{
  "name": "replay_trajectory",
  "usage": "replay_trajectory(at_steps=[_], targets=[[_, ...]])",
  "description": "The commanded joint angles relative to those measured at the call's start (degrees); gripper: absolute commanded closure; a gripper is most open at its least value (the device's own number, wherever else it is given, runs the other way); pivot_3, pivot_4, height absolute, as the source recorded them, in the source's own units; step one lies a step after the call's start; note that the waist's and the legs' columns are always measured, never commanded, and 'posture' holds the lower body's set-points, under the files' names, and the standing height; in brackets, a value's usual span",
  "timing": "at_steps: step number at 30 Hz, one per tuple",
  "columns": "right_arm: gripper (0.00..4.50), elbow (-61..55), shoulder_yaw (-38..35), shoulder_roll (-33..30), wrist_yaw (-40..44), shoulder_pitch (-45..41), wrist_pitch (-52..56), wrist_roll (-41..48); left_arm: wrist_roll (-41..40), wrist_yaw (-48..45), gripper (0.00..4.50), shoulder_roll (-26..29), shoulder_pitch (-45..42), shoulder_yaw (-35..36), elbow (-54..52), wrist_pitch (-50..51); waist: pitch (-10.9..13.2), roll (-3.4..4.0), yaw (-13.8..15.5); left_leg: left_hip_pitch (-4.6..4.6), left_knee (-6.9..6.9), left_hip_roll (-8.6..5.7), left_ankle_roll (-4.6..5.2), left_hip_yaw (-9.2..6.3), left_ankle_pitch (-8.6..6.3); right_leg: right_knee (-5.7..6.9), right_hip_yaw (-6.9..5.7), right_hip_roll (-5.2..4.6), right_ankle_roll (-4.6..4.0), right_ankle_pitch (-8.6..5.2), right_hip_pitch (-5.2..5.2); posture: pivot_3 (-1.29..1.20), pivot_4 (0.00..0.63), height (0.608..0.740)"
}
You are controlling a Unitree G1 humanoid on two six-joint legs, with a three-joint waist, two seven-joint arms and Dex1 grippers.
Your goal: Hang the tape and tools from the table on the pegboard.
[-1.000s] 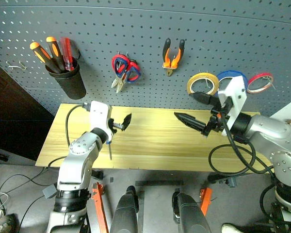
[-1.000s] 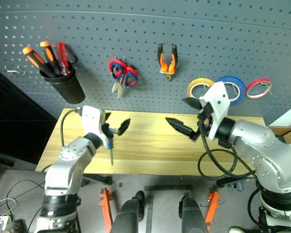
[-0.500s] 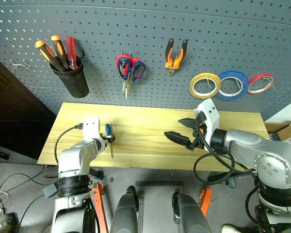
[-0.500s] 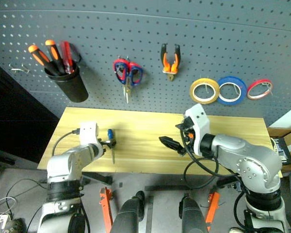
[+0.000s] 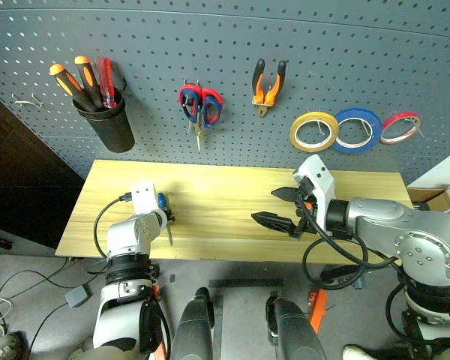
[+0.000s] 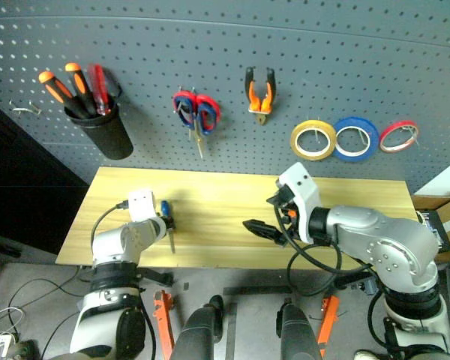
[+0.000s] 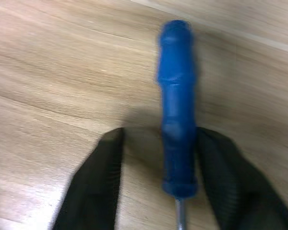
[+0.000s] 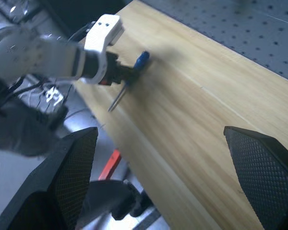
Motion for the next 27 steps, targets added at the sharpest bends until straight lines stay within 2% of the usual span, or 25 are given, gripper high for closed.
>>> replay_trajectory(at_steps=[1,2,4,8,12,14,16,18,27], targets=[[0.0,-3.6,0.7,-2.4,6.4,-1.3,-10.3,-3.3,-0.6,-3.1,3.73,1.9,3.6,-1.0,-5.9,-1.2,0.0,0.0,0.0,-0.01,0.0,0.0,0.0,0.01,0.0,-0.02,0.0,0.0,0.0,0.0,-0.01,-0.11,0.313,0.74],[0.0,-4.1,0.9,-2.9,8.0,-1.2,-13.2,-4.3,-0.3,-4.4,3.95,2.8,5.2,-2.1,-8.1,-1.7,0.0,0.0,-0.1,-0.01,-0.02,0.0,-0.01,0.04,-0.01,-0.06,0.02,-0.01,0.0,0.0,-0.02,-0.11,0.311,0.74],[0.0,-4.6,1.1,-3.3,10.0,-1.1,-17.4,-5.8,-0.5,-6.2,3.96,4.2,8.9,-3.1,-13.5,-1.5,0.0,0.0,-0.1,-0.02,-0.05,0.0,-0.04,0.05,-0.04,-0.07,0.02,-0.01,0.04,0.07,-0.04,-0.11,0.31,0.74],[0.0,-5.1,0.2,-3.5,12.1,-1.6,-19.3,-4.2,-0.6,-8.0,3.96,6.0,15.7,-3.2,-25.2,-3.5,0.0,0.0,0.0,-0.02,-0.14,0.04,-0.1,0.03,-0.08,-0.05,-0.04,-0.01,0.0,0.08,-0.09,-0.1,0.303,0.74],[0.0,-4.5,-0.3,-3.6,13.1,-2.5,-20.6,-4.0,0.8,-13.7,3.96,10.1,21.4,-8.2,-39.2,-10.9,0.0,0.0,0.3,-0.05,-0.14,0.03,-0.24,0.05,-0.17,-0.12,-0.04,-0.07,-0.3,-0.07,-0.08,-0.09,0.296,0.74],[0.0,-3.6,-0.6,-3.8,13.5,-3.2,-21.5,-4.5,2.4,-15.0,3.96,11.6,21.6,-9.8,-46.2,-18.1,0.0,-0.01,0.5,-0.05,-0.13,0.01,-0.42,0.06,-0.28,-0.13,-0.05,-0.12,-0.32,-0.07,-0.1,-0.08,0.293,0.74],[0.0,-1.3,-0.7,-4.1,13.2,-4.3,-23.3,-7.0,4.1,-15.0,3.96,13.0,17.5,-10.1,-49.4,-23.9,0.0,-0.01,0.7,-0.08,-0.13,-0.02,-0.43,0.09,-0.29,-0.16,-0.04,-0.21,-0.33,-0.04,-0.09,-0.07,0.289,0.74],[0.0,1.3,-1.1,-4.4,13.5,-5.3,-25.0,-8.6,4.9,-13.9,3.96,13.5,11.2,-9.4,-48.2,-26.2,0.0,-0.01,1.0,-0.09,-0.12,-0.02,-0.43,0.1,-0.29,-0.17,-0.06,-0.22,-0.32,-0.01,-0.1,-0.06,0.288,0.74],[0.0,5.9,1.1,-5.7,16.9,-7.1,-30.0,-14.1,3.1,-10.5,3.96,13.4,-13.5,-4.7,-31.1,-30.3,0.0,-0.01,0.8,-0.08,-0.06,-0.02,-0.03,0.11,-0.09,-0.08,-0.02,-0.04,0.21,0.14,-0.07,-0.05,0.275,0.74]])
